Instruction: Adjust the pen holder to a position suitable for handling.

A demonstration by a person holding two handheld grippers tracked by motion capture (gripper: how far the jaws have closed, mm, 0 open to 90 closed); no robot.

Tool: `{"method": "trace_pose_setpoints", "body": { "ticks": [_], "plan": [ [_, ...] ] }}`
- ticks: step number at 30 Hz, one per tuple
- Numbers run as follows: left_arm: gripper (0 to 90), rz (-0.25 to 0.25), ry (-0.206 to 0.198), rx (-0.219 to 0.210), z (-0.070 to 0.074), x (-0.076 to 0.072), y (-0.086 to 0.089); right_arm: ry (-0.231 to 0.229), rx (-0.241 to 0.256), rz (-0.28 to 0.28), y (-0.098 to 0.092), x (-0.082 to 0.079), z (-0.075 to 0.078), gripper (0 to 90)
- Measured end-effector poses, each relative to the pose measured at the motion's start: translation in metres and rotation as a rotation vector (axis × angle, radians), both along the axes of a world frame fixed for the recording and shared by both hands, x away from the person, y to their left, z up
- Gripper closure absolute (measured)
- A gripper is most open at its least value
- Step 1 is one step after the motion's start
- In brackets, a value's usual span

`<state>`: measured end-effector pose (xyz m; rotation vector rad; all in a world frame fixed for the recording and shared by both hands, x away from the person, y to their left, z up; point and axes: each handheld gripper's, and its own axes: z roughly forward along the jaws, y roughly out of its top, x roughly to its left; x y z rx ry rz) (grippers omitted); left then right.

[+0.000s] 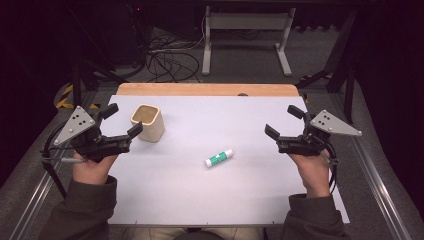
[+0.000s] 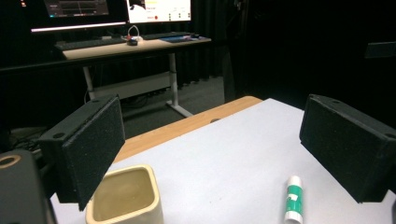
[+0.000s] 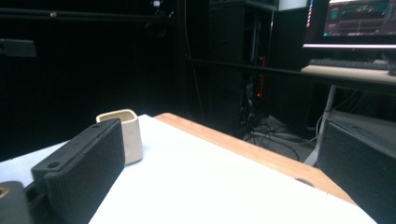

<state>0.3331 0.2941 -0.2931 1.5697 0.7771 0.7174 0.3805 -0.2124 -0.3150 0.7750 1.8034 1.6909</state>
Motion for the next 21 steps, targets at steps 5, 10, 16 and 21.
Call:
{"method": "trace_pose_setpoints", "body": {
  "ticks": [5,10,16,21],
  "plan": [
    [7.5,-0.008,0.004,0.007,-0.001,-0.001,-0.002,0.007,-0.038,0.025,0.006,0.004,-0.003,7.2],
    [7.4,-0.010,0.002,0.003,-0.001,-0.001,-0.002,0.032,-0.077,0.061,0.011,0.007,-0.009,15.8],
    [7.4,-0.013,0.003,0.002,-0.002,-0.003,-0.001,0.063,-0.131,0.106,0.019,0.013,-0.016,21.9],
    [7.4,-0.009,0.014,0.004,-0.005,-0.002,0.000,0.097,-0.172,0.144,0.026,0.021,-0.023,23.3]
  ]
}}
